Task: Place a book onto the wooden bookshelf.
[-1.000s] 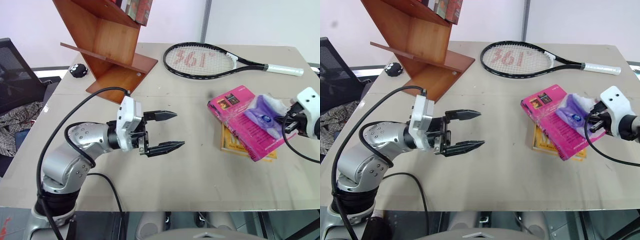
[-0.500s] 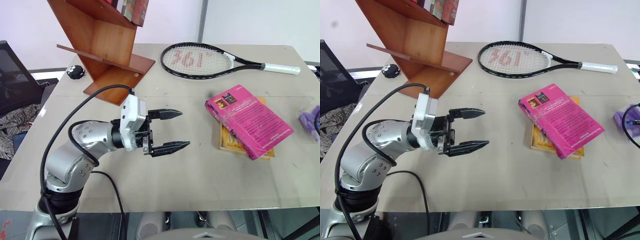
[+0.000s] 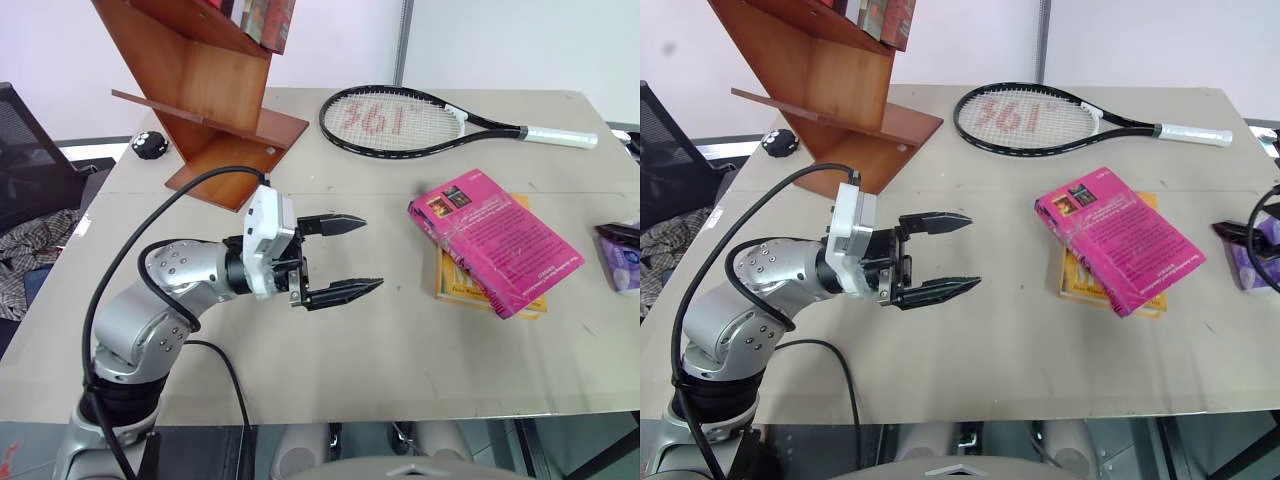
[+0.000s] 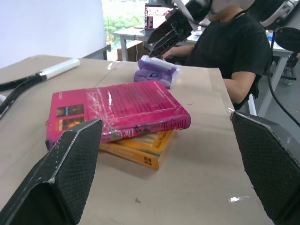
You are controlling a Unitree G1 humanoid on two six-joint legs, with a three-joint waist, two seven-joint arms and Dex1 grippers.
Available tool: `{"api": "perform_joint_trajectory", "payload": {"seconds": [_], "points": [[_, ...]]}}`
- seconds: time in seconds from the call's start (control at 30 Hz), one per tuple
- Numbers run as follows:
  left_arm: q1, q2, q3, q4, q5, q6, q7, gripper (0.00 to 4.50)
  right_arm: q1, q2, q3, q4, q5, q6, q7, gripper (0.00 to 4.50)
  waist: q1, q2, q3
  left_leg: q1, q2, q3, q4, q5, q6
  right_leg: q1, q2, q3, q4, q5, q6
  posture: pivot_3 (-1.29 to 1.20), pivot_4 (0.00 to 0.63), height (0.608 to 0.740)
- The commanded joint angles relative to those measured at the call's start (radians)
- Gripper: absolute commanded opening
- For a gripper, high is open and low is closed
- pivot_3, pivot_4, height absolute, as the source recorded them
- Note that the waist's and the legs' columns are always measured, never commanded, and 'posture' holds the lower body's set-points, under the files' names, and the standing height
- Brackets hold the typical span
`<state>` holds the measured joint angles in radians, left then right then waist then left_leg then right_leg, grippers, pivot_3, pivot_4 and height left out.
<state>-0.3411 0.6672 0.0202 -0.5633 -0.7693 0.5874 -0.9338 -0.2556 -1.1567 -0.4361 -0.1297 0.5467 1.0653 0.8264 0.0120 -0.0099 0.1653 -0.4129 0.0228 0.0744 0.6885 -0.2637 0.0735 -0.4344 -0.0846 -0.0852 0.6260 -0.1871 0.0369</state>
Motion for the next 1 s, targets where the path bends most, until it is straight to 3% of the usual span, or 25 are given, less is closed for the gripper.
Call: {"api": "perform_joint_trajectory", "payload": {"seconds": [0.03,0.2,0.23,0.47,0.57,0.6,0.8,1.0], "points": [[-0.012,0.007,0.004,-0.016,-0.017,-0.005,-0.014,4.5,-0.104,0.047,0.123,0.058,-0.007,-0.007,-0.004,4.46,0.001,0.0,0.0,0.0,0.0,0.0,0.0,0.0,0.0,0.0,0.0,0.001,0.0,0.0,-0.001,0.0,0.15,0.717],[0.026,0.028,0.029,-0.046,-0.017,-0.002,-0.01,4.5,-0.272,0.106,0.302,0.251,-0.087,-0.08,0.018,4.46,0.001,0.001,0.001,-0.001,-0.002,0.002,0.001,0.001,0.0,0.0,0.0,0.003,0.0,0.001,-0.001,0.0,0.15,0.717],[0.037,0.031,0.037,-0.057,-0.02,0.001,-0.002,4.5,-0.295,0.112,0.325,0.284,-0.104,-0.097,0.024,4.23,0.003,0.001,0.001,-0.001,-0.002,0.002,0.001,0.002,-0.003,-0.001,0.0,0.004,0.0,0.003,-0.004,0.0,0.15,0.717],[0.11,0.04,0.072,-0.112,-0.033,0.002,0.048,4.5,-0.375,0.11,0.324,0.338,-0.086,-0.089,0.087,1.66,0.003,0.001,0.001,-0.003,-0.002,0.001,-0.001,0.003,-0.004,-0.002,0.0,0.003,-0.001,0.004,0.001,0.0,0.15,0.717],[0.131,0.041,0.075,-0.116,-0.03,-0.013,0.043,4.5,-0.389,0.108,0.341,0.371,-0.123,-0.121,0.077,0.21,0.002,0.001,0.001,-0.002,-0.002,0.001,-0.001,0.003,-0.004,-0.001,0.0,0.002,-0.001,0.004,0.001,0.0,0.15,0.717],[0.137,0.042,0.078,-0.117,-0.032,-0.019,0.035,4.5,-0.4,0.114,0.353,0.393,-0.15,-0.145,0.059,0.04,0.003,0.001,0.001,-0.002,-0.002,0.001,-0.001,0.003,-0.004,-0.001,0.0,0.002,-0.001,0.003,0.0,0.0,0.15,0.717],[0.147,0.059,0.113,-0.107,-0.062,-0.031,0.001,4.5,-0.455,0.142,0.457,0.524,-0.308,-0.289,0.012,0.04,0.001,0.001,0.001,-0.001,-0.002,0.002,0.0,0.003,-0.004,-0.001,0.0,0.003,0.0,0.001,-0.001,0.0,0.15,0.717],[0.14,0.062,0.124,-0.103,-0.083,-0.027,0.004,4.5,-0.487,0.189,0.528,0.609,-0.361,-0.333,0.095,0.04,0.0,0.001,0.001,-0.002,-0.001,0.002,0.0,0.003,-0.005,-0.002,0.0,0.003,0.0,0.005,-0.001,0.0,0.15,0.717]]}}
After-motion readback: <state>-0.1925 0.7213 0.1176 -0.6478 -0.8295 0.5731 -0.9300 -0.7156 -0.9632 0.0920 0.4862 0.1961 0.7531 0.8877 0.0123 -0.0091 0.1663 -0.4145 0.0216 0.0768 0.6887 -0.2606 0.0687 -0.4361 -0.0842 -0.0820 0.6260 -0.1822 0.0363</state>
